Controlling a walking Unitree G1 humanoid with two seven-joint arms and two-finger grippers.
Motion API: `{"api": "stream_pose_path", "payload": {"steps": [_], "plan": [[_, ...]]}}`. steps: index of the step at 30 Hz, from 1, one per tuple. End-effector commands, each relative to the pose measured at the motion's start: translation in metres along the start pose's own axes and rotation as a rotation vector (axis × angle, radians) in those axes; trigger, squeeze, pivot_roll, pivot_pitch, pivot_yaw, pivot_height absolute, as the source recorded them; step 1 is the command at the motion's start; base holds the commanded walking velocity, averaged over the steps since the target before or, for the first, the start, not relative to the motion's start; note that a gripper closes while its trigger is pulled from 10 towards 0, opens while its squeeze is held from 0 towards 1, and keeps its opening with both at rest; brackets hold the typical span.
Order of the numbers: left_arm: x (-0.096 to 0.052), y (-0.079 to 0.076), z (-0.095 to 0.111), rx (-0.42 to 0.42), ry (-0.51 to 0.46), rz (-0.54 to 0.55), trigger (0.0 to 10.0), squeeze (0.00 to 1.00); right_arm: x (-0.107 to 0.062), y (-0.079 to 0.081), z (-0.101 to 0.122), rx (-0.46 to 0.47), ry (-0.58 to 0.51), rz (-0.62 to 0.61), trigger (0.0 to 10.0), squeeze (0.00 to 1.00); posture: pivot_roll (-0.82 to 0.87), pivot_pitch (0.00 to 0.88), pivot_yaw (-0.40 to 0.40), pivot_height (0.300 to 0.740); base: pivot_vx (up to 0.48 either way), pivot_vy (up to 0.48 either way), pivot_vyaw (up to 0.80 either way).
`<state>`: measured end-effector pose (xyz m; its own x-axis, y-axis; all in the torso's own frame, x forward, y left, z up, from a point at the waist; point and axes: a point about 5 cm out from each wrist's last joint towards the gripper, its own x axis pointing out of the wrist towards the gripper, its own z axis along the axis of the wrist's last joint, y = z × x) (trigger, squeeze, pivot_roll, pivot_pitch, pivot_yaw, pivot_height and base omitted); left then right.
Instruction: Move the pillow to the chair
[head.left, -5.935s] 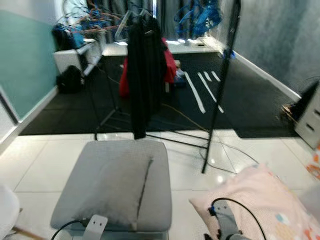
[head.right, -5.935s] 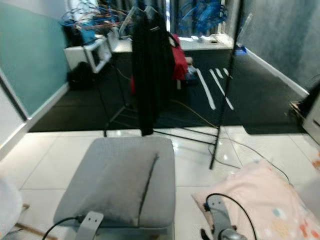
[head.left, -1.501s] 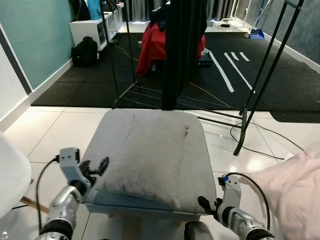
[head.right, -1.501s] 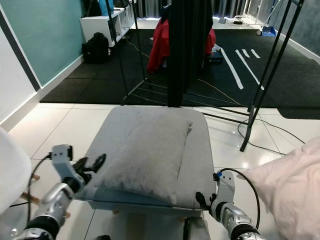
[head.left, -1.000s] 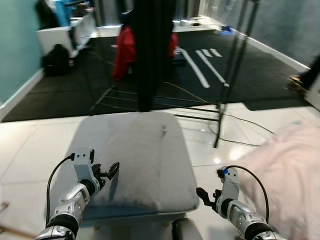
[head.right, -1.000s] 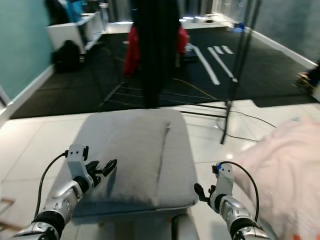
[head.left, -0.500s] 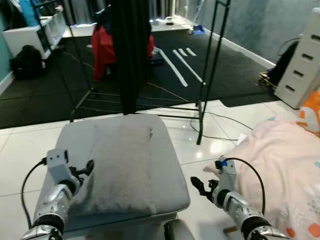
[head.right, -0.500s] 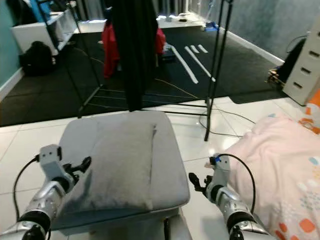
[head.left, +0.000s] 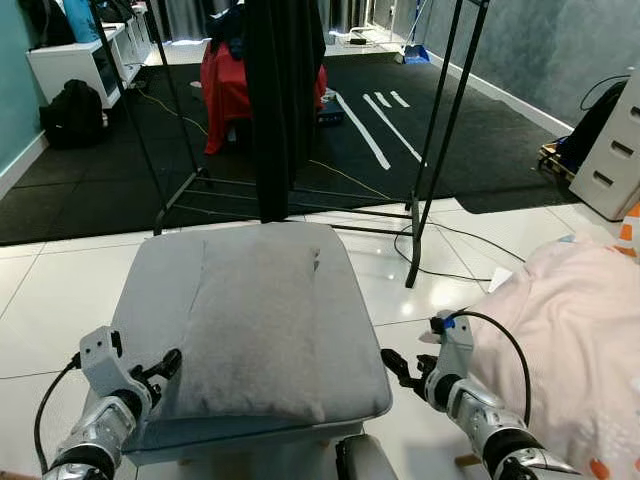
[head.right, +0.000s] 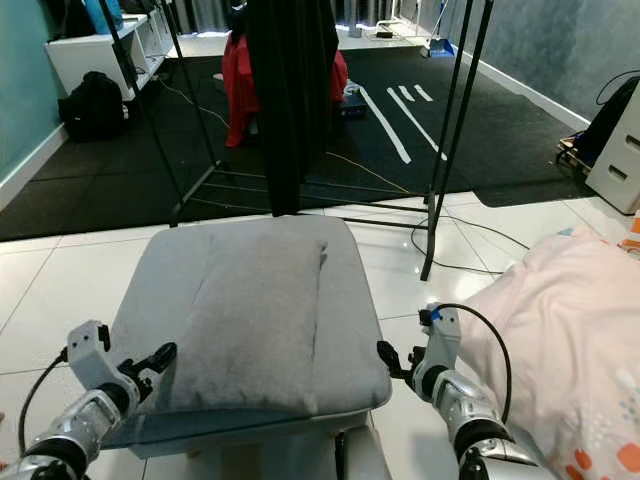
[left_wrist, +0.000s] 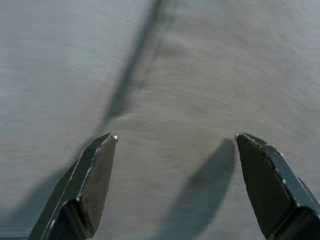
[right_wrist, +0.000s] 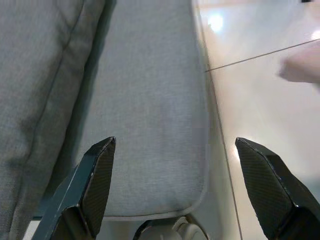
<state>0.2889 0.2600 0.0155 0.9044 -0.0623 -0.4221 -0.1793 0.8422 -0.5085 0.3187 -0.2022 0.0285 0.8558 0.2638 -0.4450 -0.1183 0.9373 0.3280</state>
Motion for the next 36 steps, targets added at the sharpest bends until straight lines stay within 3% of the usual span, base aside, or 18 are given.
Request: {"api": "stream_pose_path", "payload": {"steps": [1,2,3,7,20,23,28,34,36], "plan": [[-0.002,0.001,-0.011,0.004,0.051,0.001,10.0,1.0,-0.001,-0.001,0.002,-0.009,-0.002,-0.001,10.0,0.0,-0.19,0.086,0.023,0.497,0.0,0.0,-0.68],[-0.002,0.003,-0.014,0.026,0.072,0.016,10.0,1.0,-0.001,-0.002,0.002,-0.009,-0.001,-0.001,10.0,0.0,-0.19,0.089,0.025,0.497,0.0,0.0,-0.68],[-0.003,0.004,-0.015,0.047,0.085,0.036,10.0,0.0,-0.001,-0.002,0.002,-0.01,-0.002,-0.001,10.0,0.0,-0.2,0.095,0.024,0.497,0.0,0.0,-0.65],[-0.002,0.004,-0.016,0.068,0.101,0.053,10.0,0.0,-0.001,-0.003,0.004,0.003,-0.014,-0.001,10.0,0.0,-0.19,0.099,0.023,0.497,0.0,0.0,-0.57],[-0.003,0.01,-0.008,0.093,0.044,0.142,10.0,0.0,-0.002,-0.004,0.007,0.002,-0.028,0.008,10.0,0.0,-0.2,0.092,0.022,0.497,0.0,0.0,0.0],[-0.004,0.013,-0.008,0.067,0.043,0.161,10.0,0.0,-0.002,-0.004,0.008,0.001,-0.031,0.01,10.0,0.0,-0.2,0.091,0.027,0.497,0.0,0.0,0.0],[-0.005,0.01,-0.019,-0.044,0.091,0.098,10.0,0.0,-0.002,-0.003,0.008,0.002,-0.034,0.01,10.0,0.0,-0.2,0.086,0.033,0.497,0.0,0.0,0.0],[-0.003,-0.002,-0.027,-0.121,0.109,-0.035,10.0,0.0,-0.002,-0.004,0.007,-0.001,-0.033,0.008,10.0,0.0,-0.22,0.088,0.035,0.497,0.0,0.0,0.0],[-0.003,-0.008,-0.031,-0.18,0.117,-0.099,10.0,0.0,-0.003,-0.005,0.007,-0.005,-0.032,0.009,10.0,0.0,-0.24,0.094,0.038,0.497,0.0,0.0,0.0]]}}
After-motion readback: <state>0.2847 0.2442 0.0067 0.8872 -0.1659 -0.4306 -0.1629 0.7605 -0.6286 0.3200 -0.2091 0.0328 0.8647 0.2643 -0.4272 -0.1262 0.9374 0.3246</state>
